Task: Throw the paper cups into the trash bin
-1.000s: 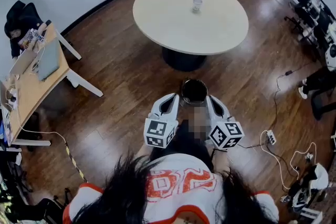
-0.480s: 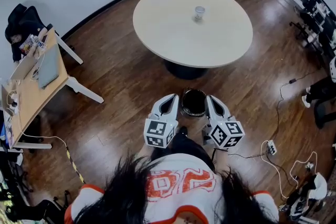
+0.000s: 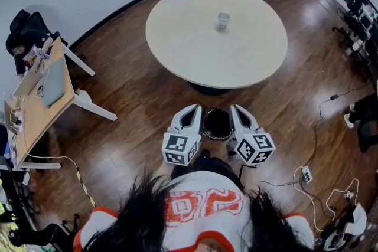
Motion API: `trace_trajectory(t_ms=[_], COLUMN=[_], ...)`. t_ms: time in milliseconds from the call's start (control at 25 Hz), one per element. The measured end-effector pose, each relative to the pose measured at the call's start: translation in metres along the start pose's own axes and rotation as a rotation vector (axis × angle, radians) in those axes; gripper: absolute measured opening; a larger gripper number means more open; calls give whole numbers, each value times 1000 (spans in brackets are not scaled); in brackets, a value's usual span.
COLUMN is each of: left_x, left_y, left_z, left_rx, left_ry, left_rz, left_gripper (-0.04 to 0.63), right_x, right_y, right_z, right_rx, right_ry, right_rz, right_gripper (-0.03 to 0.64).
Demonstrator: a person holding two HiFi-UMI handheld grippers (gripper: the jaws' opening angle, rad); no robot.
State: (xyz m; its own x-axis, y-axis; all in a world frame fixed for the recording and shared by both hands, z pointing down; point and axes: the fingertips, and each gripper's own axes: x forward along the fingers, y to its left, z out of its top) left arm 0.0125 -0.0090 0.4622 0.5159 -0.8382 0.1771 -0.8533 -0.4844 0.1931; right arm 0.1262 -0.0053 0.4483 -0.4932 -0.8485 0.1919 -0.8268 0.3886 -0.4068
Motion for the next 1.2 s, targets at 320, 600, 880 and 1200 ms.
trace_trajectory(t_ms=[320, 600, 880, 1200], left_x=[20, 33, 52, 94], left_y=[6, 10, 21, 48], left_z=[1, 9, 12, 34], left_rx=[4, 4, 34, 71], left_ry=[10, 15, 40, 34], left_rz=[36, 28, -14, -74], left_gripper=[0, 0, 0, 0], right_x=[21, 35, 58, 104], right_y=[-15, -22, -27, -36], right_z=[-3, -1, 0, 16], right_rx=[15, 38, 58, 55], right_ry=[38, 40, 37, 22], right_rz=[31, 31, 7, -23], right_gripper=[2, 2, 2, 2])
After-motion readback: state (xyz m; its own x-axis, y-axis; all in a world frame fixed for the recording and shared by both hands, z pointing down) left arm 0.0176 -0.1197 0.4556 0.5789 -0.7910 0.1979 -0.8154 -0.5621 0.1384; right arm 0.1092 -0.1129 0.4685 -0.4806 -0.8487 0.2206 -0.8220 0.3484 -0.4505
